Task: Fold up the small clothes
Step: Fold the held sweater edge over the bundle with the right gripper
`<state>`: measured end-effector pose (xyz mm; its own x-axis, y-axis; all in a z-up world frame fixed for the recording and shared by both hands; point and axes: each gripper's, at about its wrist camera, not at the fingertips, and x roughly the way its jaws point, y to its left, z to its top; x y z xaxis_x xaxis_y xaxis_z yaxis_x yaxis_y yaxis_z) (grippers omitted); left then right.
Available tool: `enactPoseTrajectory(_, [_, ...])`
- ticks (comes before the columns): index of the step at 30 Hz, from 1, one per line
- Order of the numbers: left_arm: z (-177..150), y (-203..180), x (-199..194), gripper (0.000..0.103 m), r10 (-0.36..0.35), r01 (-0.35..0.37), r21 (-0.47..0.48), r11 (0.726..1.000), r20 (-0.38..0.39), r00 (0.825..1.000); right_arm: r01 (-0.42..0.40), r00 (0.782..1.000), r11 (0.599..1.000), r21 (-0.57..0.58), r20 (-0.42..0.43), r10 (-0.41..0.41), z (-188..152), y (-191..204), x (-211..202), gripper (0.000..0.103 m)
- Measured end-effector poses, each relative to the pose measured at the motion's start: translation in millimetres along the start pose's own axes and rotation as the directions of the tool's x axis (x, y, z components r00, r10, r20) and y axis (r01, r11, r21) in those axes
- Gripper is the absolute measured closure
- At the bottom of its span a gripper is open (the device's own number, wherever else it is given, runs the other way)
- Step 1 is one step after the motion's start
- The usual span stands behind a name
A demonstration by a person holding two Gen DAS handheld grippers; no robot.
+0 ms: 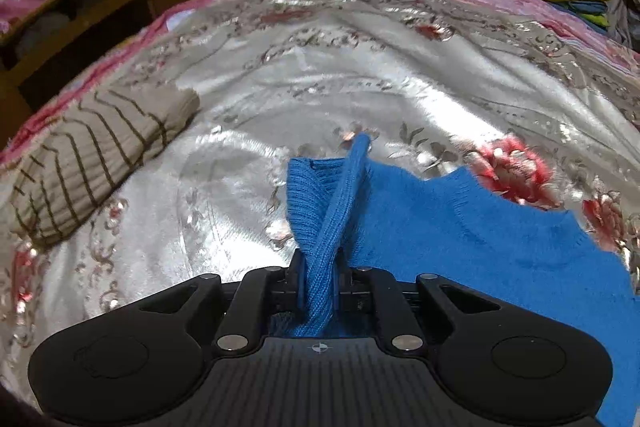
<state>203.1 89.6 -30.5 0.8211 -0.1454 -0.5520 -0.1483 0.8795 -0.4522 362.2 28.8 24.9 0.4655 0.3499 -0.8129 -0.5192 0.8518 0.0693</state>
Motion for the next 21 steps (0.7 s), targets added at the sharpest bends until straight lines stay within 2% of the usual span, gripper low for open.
enactPoseTrajectory(5, [8,-35,-8,0.085,-0.072,0.071,0.071,0.995,0.014,0.997,-0.027,0.998,0.998,0.048,0.06,0.024,-2,-31,-36,0.092])
enactPoseTrajectory(11, [14,-100,-8,0.085,-0.174,0.169,0.166,0.971,0.011,0.985,-0.029,0.992,0.992,0.122,0.124,0.014,-8,-90,-85,0.092])
enactPoseTrajectory(15, [8,-136,0,0.085,-0.214,0.212,0.209,0.955,-0.012,0.977,-0.018,0.988,0.982,0.187,0.152,-0.011,-21,-135,-108,0.092])
enactPoseTrajectory(21, [-7,-175,21,0.085,-0.237,0.248,0.257,0.934,-0.074,0.969,0.014,0.987,0.968,0.251,0.15,-0.054,-45,-186,-121,0.093])
